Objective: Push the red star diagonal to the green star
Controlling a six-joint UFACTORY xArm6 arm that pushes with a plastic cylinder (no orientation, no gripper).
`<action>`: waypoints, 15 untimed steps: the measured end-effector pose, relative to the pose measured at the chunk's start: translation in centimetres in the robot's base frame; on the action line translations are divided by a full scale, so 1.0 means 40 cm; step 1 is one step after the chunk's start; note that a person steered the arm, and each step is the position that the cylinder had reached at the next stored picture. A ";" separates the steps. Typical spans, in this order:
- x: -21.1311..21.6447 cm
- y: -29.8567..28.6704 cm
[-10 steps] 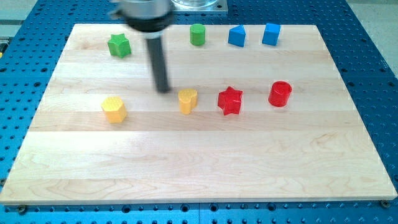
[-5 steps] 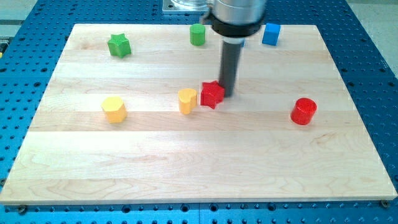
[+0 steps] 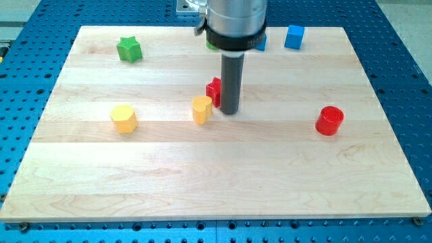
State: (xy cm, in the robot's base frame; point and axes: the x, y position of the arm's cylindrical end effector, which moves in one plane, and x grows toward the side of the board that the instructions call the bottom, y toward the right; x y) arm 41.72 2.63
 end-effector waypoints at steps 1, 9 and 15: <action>-0.113 -0.082; -0.030 -0.483; -0.314 -0.671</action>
State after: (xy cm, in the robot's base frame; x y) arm 29.16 -24.23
